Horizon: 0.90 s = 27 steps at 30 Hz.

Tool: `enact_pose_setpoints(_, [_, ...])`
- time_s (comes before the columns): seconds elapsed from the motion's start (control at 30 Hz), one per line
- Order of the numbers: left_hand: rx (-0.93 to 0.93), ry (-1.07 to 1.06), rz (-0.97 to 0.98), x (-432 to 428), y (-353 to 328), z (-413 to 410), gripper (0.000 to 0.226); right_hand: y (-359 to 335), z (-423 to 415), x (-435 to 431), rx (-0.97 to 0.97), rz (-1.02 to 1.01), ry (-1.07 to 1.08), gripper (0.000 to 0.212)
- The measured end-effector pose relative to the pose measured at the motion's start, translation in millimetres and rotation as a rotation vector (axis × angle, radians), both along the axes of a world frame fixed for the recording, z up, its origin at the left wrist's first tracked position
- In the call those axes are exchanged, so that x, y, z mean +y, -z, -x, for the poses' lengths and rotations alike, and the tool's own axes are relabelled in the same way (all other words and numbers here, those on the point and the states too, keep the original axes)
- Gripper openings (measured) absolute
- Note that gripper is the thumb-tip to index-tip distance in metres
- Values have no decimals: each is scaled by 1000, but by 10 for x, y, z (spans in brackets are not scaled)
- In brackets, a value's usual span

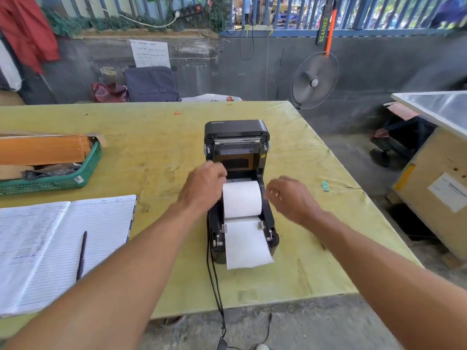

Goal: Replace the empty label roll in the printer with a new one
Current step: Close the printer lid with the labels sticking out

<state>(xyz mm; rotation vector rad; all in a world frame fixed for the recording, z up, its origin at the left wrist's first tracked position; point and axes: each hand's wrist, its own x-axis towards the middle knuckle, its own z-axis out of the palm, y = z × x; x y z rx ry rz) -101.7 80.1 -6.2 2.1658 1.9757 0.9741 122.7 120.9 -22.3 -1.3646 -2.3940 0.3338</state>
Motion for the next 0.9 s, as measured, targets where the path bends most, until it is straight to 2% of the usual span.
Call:
enact_pose_setpoints(0.13, [-144,-250,-135,383,-292,39,13,-303,68,497,170,-92,155,21])
enact_pose_setpoints(0.23, [-297,-459,-176,630,-384,26,30,-464,156,809,336,-96,284,28])
enact_pose_setpoints(0.3, [-395,-559,-116,762,-418,8,51,-543,238,956,447,-40,351,38])
enact_pose_setpoints(0.4, [-574,-634,80,923,-422,-20,75,-637,362,1113,529,168,400,58])
enact_pose_setpoints(0.47, [-655,-637,171,993,-390,-39,73,-637,408,1180,524,298,372,67])
enact_pose_setpoints(0.63, [-721,-598,136,979,-317,-139,52,-486,478,1214,528,461,256,66])
enact_pose_setpoints(0.77, [-723,-604,120,885,-378,-153,54,-405,499,1155,554,448,290,52])
enact_pose_setpoints(0.9, [-714,-629,67,723,-359,-196,55,-411,477,1003,633,441,321,48])
